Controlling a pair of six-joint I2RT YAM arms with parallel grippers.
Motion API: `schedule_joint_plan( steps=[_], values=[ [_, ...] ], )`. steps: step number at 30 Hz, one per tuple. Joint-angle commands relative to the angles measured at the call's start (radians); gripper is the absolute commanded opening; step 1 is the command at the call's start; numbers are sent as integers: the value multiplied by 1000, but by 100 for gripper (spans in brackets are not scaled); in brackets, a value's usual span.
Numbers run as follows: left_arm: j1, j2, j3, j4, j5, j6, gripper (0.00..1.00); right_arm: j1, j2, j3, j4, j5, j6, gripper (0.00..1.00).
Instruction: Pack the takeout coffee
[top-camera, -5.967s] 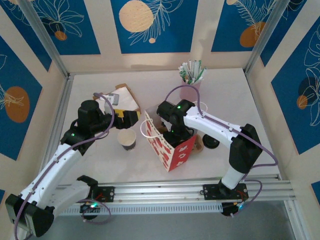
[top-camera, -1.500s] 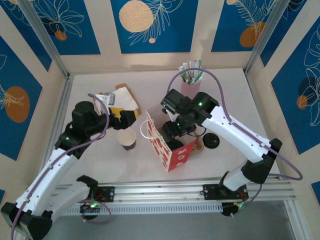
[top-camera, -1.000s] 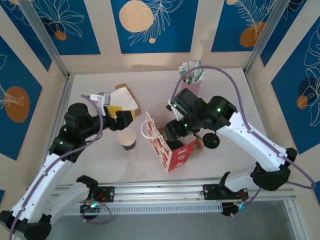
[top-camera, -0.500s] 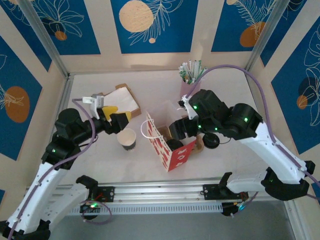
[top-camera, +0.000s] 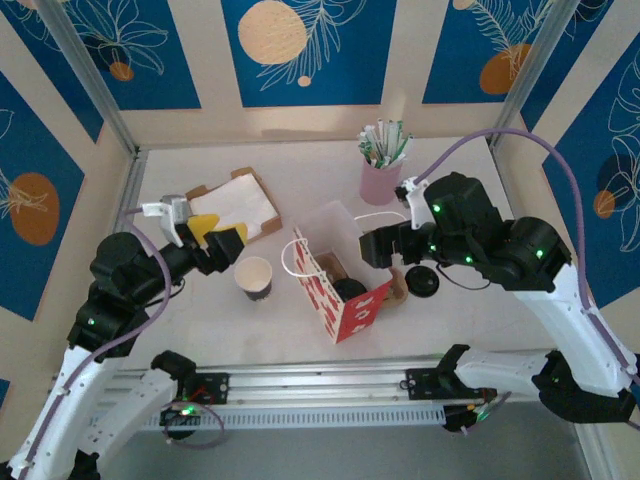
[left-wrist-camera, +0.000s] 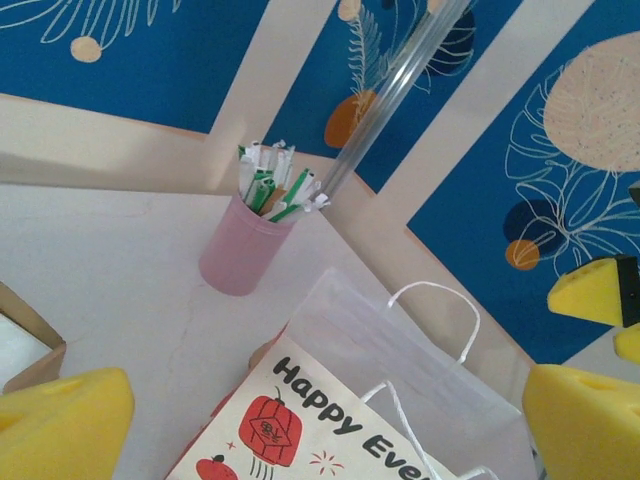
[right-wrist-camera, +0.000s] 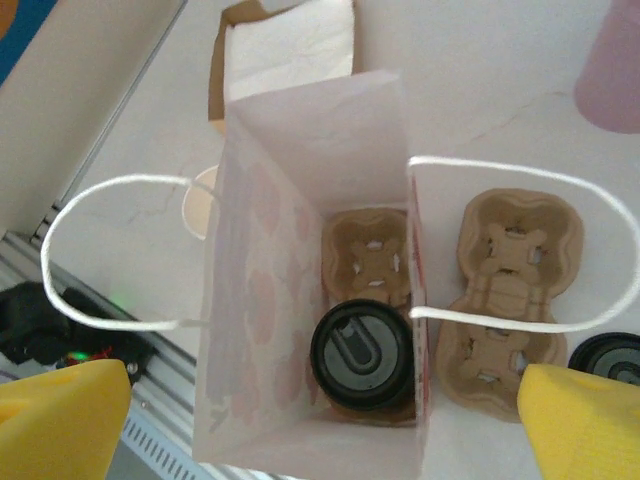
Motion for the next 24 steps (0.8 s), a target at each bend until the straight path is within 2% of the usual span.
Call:
schedule_joint_plan(
  steps=[1,7,13,17,24],
  values=[
    [-11,-22,20,-22,-57,-14,100,-73,-26,-15,28,-28,-24,99],
    [-11,4,42,-91,-125,-2,100,-305,-21,-19,79,-156,-23,99],
    [-4,215,146,-173,-179,36,100,-559,63,-37,146,-295,4,99],
    [29,374,229,-157,-115,54,100,-642,128,-38,196,-318,10,100],
    [91,643,360,-82,25,39,100,-702,278,-3,279,-260,16,81]
  ],
)
